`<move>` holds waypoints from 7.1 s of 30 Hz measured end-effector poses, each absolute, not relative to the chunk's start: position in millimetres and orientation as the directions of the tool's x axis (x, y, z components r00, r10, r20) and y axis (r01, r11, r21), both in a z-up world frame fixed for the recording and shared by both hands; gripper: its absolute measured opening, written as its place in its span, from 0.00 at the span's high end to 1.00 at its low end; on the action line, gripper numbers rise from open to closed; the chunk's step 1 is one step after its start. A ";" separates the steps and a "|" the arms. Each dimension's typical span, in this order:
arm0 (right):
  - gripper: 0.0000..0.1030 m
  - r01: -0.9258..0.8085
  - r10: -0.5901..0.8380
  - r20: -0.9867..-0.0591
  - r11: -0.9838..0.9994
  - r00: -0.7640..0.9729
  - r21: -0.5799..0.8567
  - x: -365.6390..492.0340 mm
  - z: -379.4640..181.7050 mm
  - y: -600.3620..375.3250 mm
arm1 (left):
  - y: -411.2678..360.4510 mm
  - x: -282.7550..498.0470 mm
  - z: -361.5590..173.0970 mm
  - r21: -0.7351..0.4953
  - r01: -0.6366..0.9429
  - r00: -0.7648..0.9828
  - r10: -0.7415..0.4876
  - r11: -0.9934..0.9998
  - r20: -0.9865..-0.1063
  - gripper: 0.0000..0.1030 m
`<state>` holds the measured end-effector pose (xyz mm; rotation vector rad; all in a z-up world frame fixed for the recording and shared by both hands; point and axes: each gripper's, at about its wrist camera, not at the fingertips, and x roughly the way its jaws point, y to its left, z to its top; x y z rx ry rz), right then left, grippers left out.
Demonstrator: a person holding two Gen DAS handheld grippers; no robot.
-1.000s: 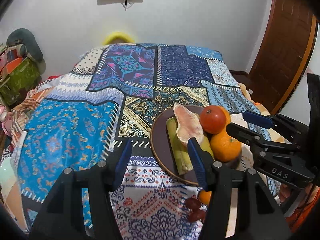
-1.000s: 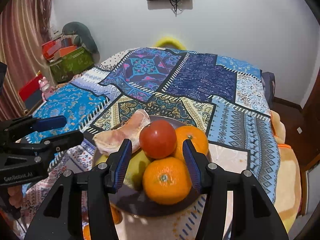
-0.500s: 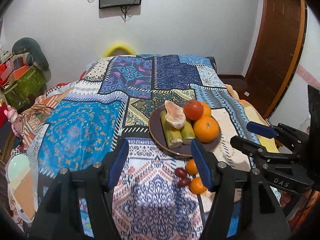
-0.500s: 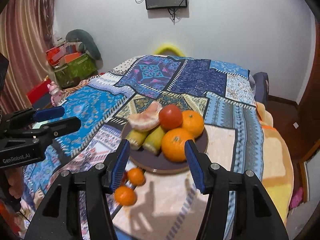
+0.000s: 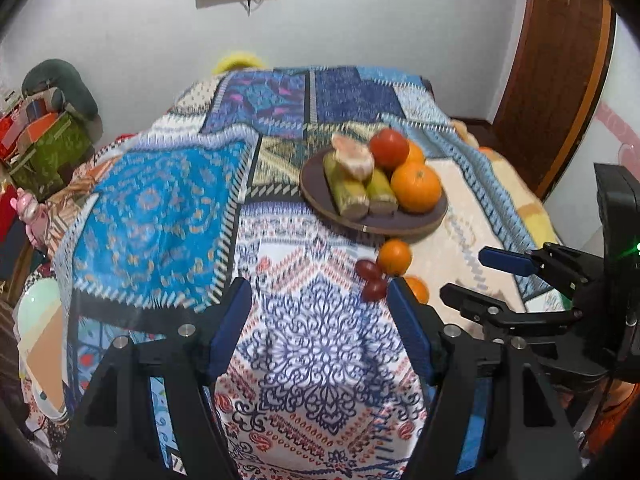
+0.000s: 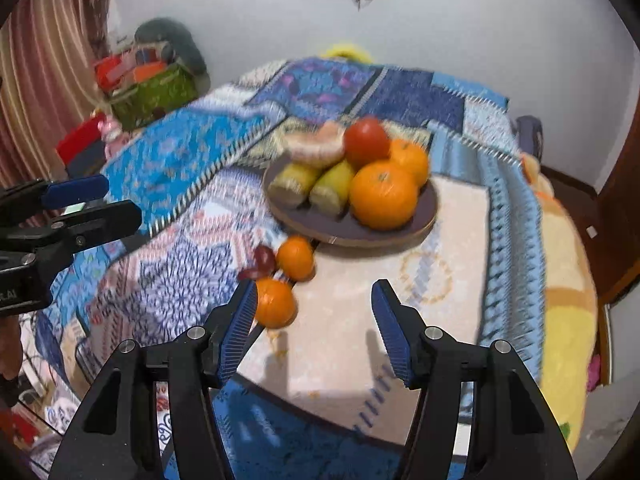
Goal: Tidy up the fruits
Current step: 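Grasp an orange with the right tool while the left tool grasps another orange, then place both oranges on the brown plate with both tools, then grasp a red grape with the left tool while the right tool grasps another, then place both red grapes on the brown plate with both tools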
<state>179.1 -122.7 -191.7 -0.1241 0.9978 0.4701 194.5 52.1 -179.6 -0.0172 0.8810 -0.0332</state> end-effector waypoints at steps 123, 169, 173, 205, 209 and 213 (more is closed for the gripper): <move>0.59 -0.410 0.363 -0.813 0.896 0.455 0.171 208.5 -195.2 -161.7 | 12.0 248.0 -250.9 -0.156 0.067 0.478 -0.169 0.985 -0.862 0.69; 0.82 -0.513 0.410 -0.830 0.839 0.378 0.180 210.7 -212.2 -89.5 | 74.8 213.4 -212.2 -0.199 0.011 0.601 -0.166 0.980 -0.782 0.76; 0.82 -0.495 0.410 -0.805 0.852 0.428 0.171 204.8 -190.1 -105.8 | 66.8 211.5 -194.8 -0.197 0.016 0.630 -0.163 0.980 -0.760 0.76; 0.82 -0.402 0.375 -0.731 0.903 0.570 0.150 278.3 -172.4 -158.4 | 7.1 321.7 -189.5 -0.166 0.141 0.667 -0.217 0.976 -0.712 0.76; 0.82 -0.404 0.383 -0.736 0.900 0.559 0.161 285.8 -178.4 -157.2 | 4.1 328.6 -202.3 -0.164 0.147 0.651 -0.220 0.976 -0.727 0.76; 0.82 -0.420 0.394 -0.734 0.893 0.553 0.163 287.1 -180.9 -151.0 | 5.5 330.4 -208.5 -0.160 0.143 0.648 -0.215 0.977 -0.731 0.76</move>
